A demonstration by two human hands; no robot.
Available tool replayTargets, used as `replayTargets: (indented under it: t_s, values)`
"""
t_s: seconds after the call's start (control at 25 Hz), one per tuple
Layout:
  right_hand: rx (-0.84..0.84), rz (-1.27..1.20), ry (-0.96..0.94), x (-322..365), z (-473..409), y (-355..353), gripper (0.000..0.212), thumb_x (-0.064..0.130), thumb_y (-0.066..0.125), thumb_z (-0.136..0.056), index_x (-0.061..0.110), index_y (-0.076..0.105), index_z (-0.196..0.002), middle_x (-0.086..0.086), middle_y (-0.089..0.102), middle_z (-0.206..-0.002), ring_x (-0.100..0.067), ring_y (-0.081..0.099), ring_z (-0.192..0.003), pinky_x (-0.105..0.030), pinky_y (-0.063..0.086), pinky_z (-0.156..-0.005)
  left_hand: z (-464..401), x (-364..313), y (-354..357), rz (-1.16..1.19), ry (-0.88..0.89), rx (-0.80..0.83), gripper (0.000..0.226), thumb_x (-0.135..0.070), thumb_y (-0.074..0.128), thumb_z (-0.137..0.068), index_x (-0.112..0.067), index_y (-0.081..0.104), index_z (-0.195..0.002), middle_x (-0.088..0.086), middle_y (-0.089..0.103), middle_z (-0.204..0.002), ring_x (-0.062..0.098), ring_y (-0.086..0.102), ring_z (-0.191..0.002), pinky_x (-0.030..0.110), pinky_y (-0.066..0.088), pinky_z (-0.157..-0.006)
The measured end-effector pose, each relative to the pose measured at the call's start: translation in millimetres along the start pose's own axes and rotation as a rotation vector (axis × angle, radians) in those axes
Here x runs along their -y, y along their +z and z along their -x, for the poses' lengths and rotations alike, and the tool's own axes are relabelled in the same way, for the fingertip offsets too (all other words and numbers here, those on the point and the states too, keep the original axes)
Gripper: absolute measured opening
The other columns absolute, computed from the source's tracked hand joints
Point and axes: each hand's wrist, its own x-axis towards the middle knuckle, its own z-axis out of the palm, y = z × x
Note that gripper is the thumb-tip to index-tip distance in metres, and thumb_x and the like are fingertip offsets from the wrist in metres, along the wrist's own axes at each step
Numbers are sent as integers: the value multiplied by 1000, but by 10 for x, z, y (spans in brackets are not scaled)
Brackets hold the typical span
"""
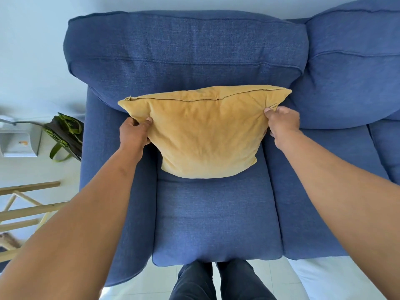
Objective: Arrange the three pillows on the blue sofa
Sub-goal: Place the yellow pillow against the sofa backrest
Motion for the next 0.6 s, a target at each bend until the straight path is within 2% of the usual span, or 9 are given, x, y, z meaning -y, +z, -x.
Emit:
replayTargets:
  t_s: [0.08,0.2,0.28,0.36,0.4,0.44,0.52,0.6]
  values:
    - [-22,9,1,20,42,14,42,33,69,-98,21,46,-66,0,47,-73,-21,44,-74,-35,40,-66,28,-63,5,9,-13,7,12,-23,70,-101,-20,64,-111,3,72,-123,27,70,-118,33,61,-77]
    - [-39,30,-8,42,173,-52,48,38,67,-98,24,39,-63,1,46,-70,-22,45,-70,-33,39,-62,128,-153,-22,-26,-13,2,11,-24,69,-101,-19,63,-109,-1,70,-114,26,70,-117,30,59,-73]
    - [-42,80,-40,27,347,-110,39,41,65,-99,23,49,-67,3,52,-72,-21,50,-71,-29,40,-61,235,-157,-56,-96,-56,-4,15,-30,69,-100,-18,62,-106,0,69,-114,28,68,-116,37,61,-84]
    - [-17,153,-85,-31,543,-153,27,42,62,-100,16,68,-93,0,65,-87,-23,61,-84,-31,47,-68,395,-106,-56,-125,-159,39,19,-31,69,-99,-15,62,-104,2,66,-108,29,65,-112,47,59,-97]
    - [-5,180,-110,-66,652,-181,31,42,61,-101,12,69,-107,-5,70,-100,-27,65,-96,-35,49,-77,509,-68,-35,-145,-200,76,23,-31,70,-99,-12,62,-109,3,65,-107,29,64,-109,48,58,-98]
    - [4,204,-126,-96,772,-213,39,42,61,-102,10,67,-122,-8,73,-118,-29,66,-110,-37,49,-87,630,-20,5,-182,-220,113,26,-31,70,-99,-11,62,-113,5,65,-108,29,64,-108,48,58,-97]
    - [52,241,-143,-149,999,-278,54,43,58,-104,12,55,-148,-7,62,-149,-26,58,-135,-38,43,-103,872,67,134,-254,-197,177,22,-27,70,-98,-10,66,-112,7,66,-107,28,65,-104,46,59,-95]
    - [94,254,-167,-221,1174,-351,62,43,56,-105,15,44,-159,-6,52,-161,-24,52,-144,-39,41,-112,1078,153,304,-319,-96,241,26,-25,68,-98,-9,74,-119,3,69,-106,23,62,-101,39,55,-91]
